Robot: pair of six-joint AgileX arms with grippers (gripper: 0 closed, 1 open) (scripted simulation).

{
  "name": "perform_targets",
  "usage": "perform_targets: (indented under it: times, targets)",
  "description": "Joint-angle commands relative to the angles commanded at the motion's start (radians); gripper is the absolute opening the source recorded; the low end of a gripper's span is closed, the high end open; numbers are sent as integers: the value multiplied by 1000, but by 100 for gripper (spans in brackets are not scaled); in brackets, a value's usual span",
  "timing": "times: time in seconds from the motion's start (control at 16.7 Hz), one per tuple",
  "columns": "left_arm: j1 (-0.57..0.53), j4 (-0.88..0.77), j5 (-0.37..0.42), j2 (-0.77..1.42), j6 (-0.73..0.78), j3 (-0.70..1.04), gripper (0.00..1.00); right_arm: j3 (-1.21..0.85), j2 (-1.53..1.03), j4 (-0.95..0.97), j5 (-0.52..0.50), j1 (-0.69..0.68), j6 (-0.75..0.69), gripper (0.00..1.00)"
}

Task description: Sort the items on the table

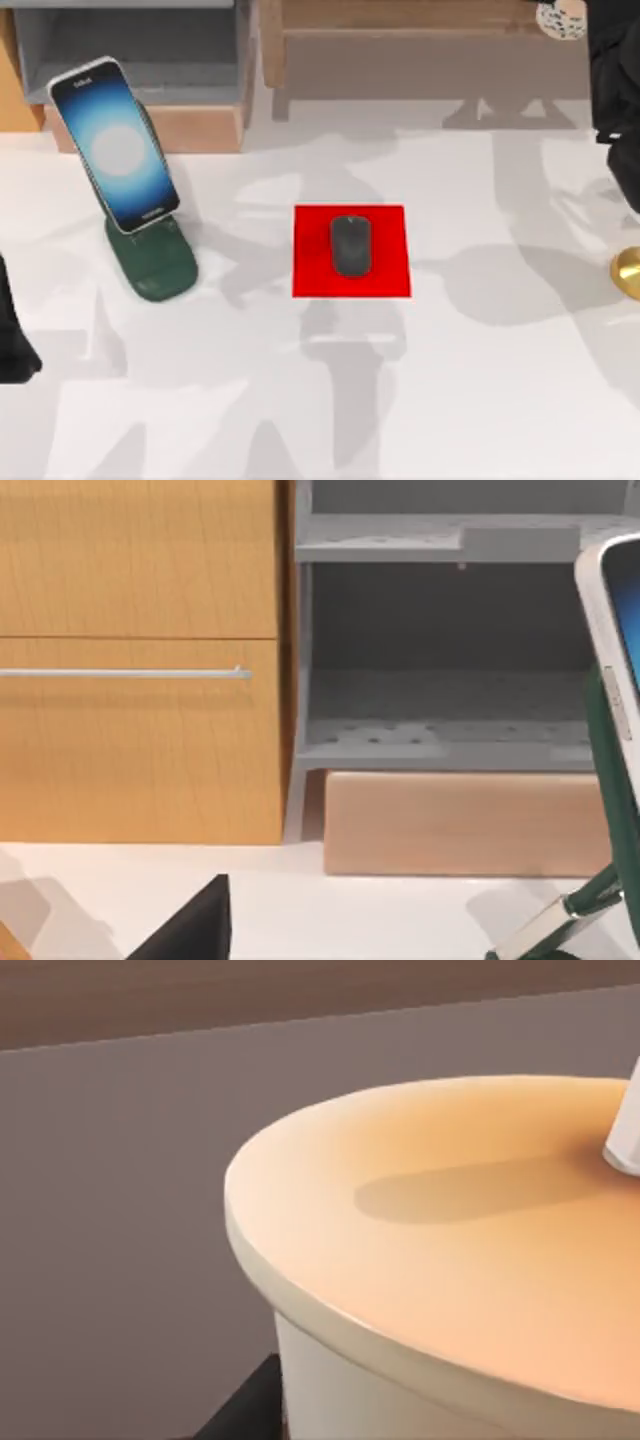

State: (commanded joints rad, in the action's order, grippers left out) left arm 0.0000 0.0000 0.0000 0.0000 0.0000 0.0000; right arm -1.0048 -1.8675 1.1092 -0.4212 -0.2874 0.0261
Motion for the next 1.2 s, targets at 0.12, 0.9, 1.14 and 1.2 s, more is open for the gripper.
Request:
perform_targets:
  times: [0.12,0.9,1.14,1.2]
  targets:
    - [0,0,0,0,0,0,100,-46,1,-84,45,64,0,0]
    - [0,0,0,0,0,0,100,-340,-84,-502,322,228,-23,0]
    - [0,0,0,0,0,0,100,-349,-85,-516,335,231,-25,0]
    - [0,0,0,0,0,0,100,-349,-85,-516,335,231,-25,0]
